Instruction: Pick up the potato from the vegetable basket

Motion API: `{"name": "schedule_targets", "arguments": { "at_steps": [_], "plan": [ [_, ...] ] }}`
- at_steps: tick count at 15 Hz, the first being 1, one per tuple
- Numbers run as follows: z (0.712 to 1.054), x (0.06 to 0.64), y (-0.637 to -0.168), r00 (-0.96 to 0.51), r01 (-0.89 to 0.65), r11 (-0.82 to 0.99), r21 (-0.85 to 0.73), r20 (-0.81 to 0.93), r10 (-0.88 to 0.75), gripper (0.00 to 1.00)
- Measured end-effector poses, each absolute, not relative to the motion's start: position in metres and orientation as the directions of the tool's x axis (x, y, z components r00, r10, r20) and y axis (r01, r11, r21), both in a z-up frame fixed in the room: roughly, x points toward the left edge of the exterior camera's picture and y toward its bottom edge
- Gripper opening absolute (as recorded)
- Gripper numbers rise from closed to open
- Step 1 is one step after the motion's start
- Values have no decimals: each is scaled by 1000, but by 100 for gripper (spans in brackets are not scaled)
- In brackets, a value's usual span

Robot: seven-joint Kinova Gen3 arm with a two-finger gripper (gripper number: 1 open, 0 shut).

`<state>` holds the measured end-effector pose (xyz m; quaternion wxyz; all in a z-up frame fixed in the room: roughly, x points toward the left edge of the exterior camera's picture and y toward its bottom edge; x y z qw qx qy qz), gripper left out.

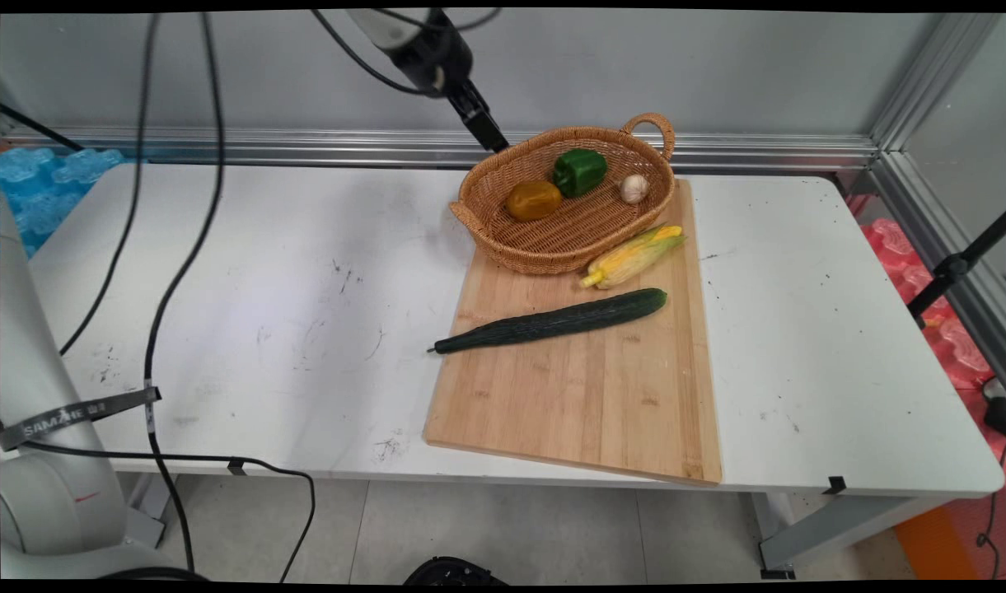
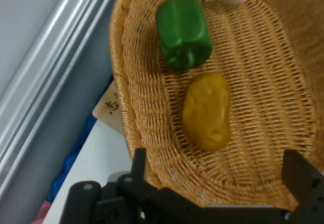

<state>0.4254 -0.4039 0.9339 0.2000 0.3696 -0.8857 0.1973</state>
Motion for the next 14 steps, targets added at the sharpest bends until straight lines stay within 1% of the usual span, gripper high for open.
{"name": "schedule_targets", "arguments": {
  "at_steps": [2,9,14],
  "plan": [
    [912,417,-421,-648,-735,649,-197,487,-586,100],
    [856,394,-463,-647,-733,662,-156,461,-608,100],
    [824,385,-488,-641,-736,666,-122,443,-627,100]
  ]
}}
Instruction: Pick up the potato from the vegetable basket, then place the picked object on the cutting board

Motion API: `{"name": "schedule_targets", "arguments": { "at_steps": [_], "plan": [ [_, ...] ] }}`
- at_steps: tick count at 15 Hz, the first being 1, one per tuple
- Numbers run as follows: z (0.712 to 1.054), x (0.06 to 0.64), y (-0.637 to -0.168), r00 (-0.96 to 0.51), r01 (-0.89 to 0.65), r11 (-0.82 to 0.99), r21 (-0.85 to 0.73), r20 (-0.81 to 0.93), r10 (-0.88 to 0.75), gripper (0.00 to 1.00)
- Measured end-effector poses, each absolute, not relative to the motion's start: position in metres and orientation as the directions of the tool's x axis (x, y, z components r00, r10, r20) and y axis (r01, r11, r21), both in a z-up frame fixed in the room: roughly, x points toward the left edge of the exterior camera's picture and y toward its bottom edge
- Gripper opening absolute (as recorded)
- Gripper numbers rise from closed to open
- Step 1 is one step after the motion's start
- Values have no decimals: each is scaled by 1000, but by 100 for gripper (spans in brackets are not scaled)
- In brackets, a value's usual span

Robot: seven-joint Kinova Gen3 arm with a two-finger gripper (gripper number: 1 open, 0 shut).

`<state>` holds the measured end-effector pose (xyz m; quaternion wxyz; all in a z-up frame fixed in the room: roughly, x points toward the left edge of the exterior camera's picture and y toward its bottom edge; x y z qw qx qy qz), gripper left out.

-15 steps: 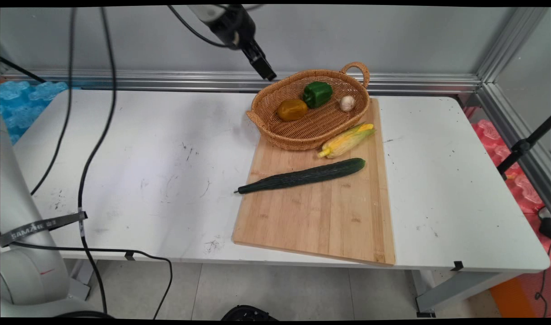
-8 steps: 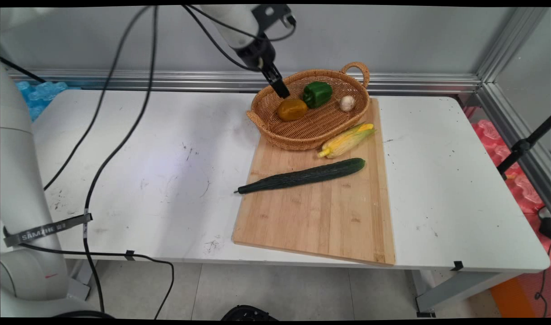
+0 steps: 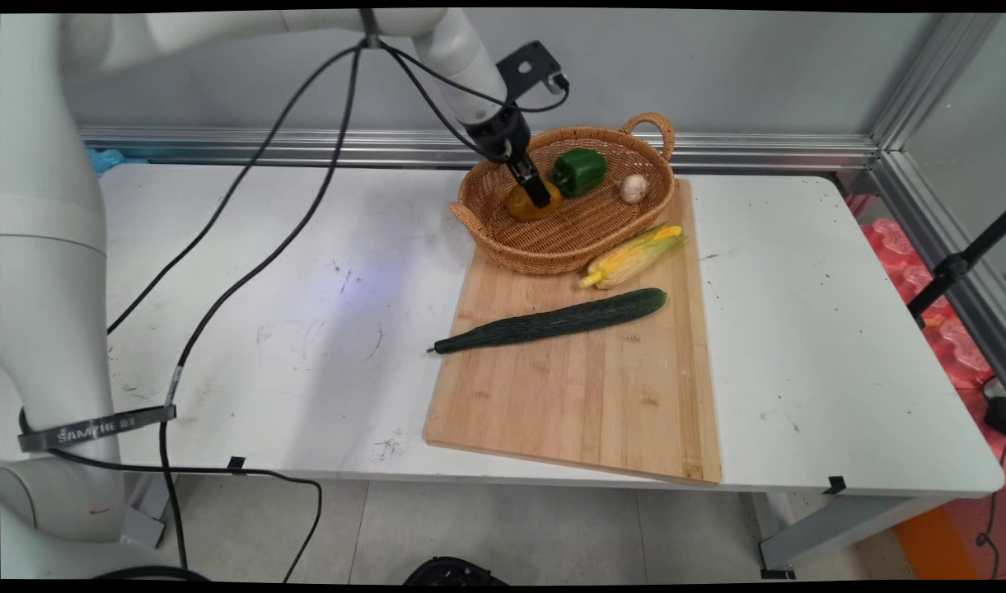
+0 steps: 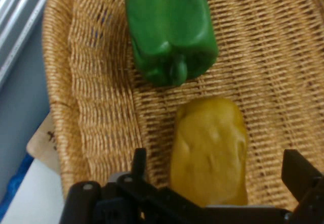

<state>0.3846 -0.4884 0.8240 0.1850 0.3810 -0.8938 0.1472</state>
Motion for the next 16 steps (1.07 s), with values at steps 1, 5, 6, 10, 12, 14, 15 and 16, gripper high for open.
{"name": "schedule_targets", "arguments": {
  "at_steps": [1,5,6,10,12,14,15,16],
  "plan": [
    [820,384,-492,-640,-737,666,-118,440,-630,100],
    [802,382,-506,-635,-740,666,-96,425,-645,100],
    [798,382,-508,-637,-738,669,-89,420,-647,0],
    [794,380,-515,-654,-719,691,-72,407,-638,0],
    [800,379,-516,-665,-704,707,-64,408,-626,0],
    [807,379,-514,-672,-694,717,-62,411,-616,0],
    [814,379,-512,-678,-687,724,-62,413,-608,0],
    [824,378,-509,-685,-678,732,-65,417,-598,0]
  ]
}}
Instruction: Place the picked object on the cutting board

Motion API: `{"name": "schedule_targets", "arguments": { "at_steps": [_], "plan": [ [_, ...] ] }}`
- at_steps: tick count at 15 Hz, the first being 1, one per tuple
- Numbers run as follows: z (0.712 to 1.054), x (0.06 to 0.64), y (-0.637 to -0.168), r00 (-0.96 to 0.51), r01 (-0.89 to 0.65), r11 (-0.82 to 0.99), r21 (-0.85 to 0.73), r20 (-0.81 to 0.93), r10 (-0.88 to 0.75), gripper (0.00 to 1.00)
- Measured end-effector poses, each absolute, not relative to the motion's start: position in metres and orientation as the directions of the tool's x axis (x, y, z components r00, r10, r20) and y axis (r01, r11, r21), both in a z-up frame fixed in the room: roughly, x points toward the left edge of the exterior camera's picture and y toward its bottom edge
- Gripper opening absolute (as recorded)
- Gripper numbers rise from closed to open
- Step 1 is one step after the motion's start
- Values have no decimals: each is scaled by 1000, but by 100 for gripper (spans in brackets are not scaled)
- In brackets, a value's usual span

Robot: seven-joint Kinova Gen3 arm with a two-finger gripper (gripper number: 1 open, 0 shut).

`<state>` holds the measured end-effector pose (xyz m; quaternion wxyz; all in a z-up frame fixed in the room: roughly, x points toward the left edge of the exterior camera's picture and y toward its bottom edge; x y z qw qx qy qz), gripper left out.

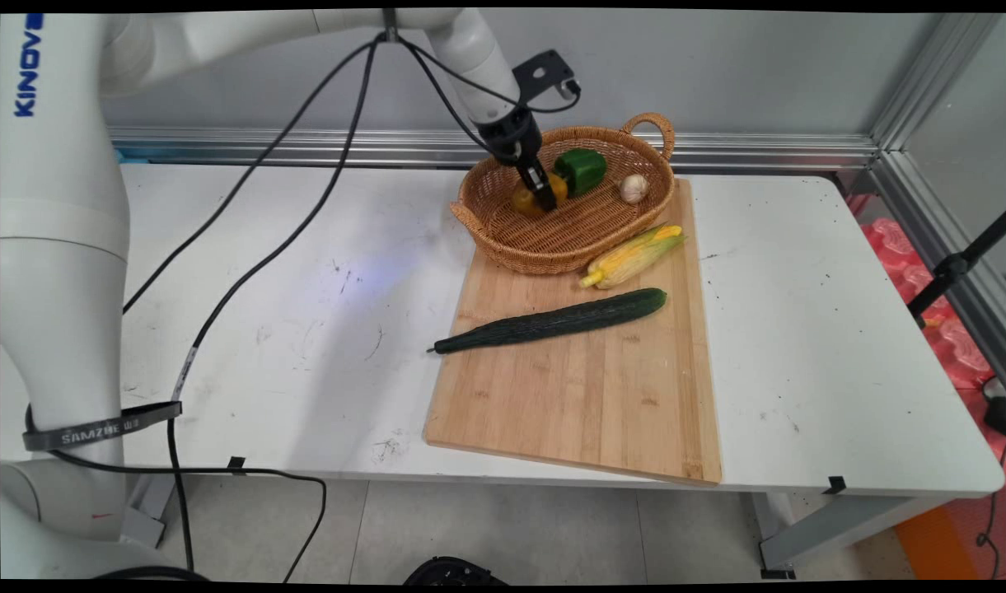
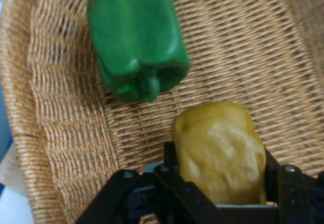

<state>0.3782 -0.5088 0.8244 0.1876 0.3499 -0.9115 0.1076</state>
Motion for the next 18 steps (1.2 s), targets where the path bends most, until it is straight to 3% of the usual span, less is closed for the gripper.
{"name": "schedule_targets", "arguments": {
  "at_steps": [6,10,18],
  "plan": [
    [889,374,-473,-714,-622,779,-75,462,-526,0],
    [921,360,-435,-774,-501,862,-73,484,-409,0],
    [934,315,-375,-844,-256,965,-57,500,-195,0]
  ]
}}
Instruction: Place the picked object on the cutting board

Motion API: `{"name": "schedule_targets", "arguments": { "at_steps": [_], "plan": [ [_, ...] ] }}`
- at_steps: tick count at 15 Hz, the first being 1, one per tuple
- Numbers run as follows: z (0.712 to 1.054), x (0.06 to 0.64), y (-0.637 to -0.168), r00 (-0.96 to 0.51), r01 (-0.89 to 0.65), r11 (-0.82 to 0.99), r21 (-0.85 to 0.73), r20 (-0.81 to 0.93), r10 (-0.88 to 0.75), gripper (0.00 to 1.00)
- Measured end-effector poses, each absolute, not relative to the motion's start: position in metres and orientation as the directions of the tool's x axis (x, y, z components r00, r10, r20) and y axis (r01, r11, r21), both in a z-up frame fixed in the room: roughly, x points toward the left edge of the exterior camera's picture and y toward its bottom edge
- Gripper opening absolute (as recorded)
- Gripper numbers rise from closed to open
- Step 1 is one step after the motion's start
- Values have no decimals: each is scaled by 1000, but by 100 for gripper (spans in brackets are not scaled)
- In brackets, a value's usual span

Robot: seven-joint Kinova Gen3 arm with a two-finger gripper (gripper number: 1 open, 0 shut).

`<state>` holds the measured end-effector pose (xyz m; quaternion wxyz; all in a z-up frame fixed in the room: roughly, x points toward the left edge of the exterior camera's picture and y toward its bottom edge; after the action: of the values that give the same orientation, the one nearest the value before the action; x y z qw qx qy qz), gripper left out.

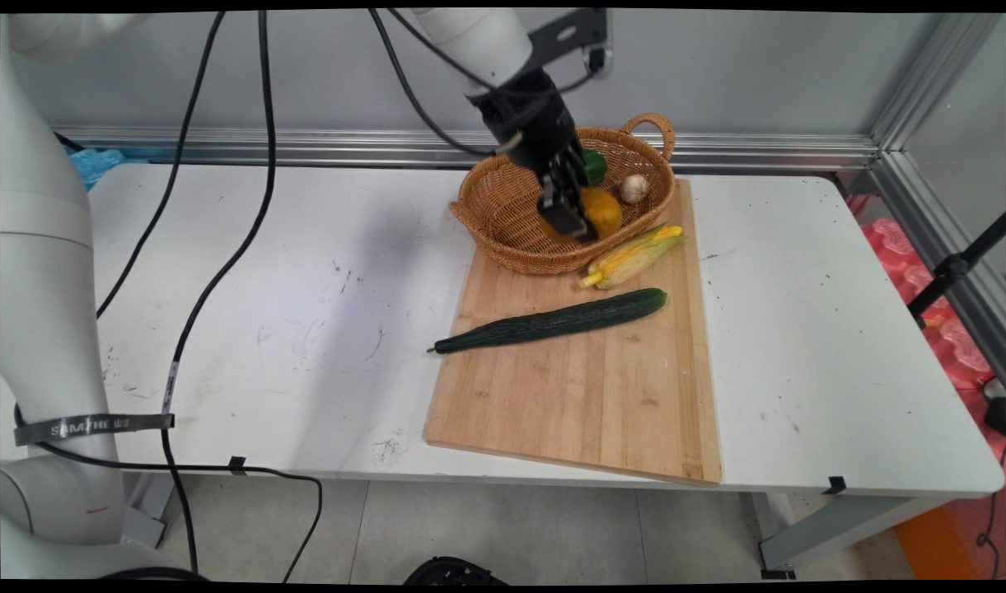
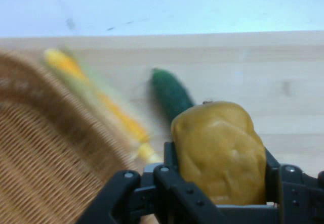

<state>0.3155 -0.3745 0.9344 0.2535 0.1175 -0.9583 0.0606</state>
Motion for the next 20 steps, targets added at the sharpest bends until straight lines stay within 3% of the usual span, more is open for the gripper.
{"name": "schedule_targets", "arguments": {
  "at_steps": [8,20],
  "plan": [
    [906,263,-346,-873,-14,996,-86,486,29,0],
    [822,206,-346,-864,240,962,-130,423,273,0]
  ]
}}
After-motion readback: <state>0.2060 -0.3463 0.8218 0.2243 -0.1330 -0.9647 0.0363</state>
